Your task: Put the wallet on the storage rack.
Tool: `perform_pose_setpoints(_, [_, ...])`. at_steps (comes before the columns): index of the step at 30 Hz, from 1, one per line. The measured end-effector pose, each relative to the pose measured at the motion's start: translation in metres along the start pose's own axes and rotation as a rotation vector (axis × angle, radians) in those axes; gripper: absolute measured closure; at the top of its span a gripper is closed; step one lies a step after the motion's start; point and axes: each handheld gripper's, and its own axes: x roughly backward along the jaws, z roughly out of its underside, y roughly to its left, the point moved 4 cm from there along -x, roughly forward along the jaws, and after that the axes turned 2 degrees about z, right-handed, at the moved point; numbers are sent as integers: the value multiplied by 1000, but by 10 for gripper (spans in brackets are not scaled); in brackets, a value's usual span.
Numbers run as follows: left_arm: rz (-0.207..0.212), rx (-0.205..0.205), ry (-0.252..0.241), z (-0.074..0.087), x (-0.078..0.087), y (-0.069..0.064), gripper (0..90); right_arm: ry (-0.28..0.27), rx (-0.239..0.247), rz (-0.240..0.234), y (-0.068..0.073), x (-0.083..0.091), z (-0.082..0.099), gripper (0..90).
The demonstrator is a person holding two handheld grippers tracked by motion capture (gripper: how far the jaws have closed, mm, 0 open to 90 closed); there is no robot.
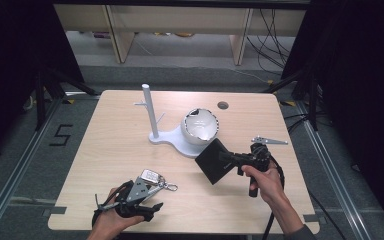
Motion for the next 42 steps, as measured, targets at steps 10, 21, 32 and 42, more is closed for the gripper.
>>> perform_pose_setpoints(10, [-39,27,-36,8,3,8,283,-50,35,36,2,5,-41,800])
perform_pose_setpoints(21, [-47,56,-43,11,4,12,275,-95,22,94,-11,3,-80,800])
perform_pose_setpoints(32, [-51,31,-18,14,4,14,272,-139,-25,162,-33,-19,-111,799])
perform_pose_setpoints(42, [-45,57,-39,15,4,13,272,-122,-90,224,-54,-53,-116,799])
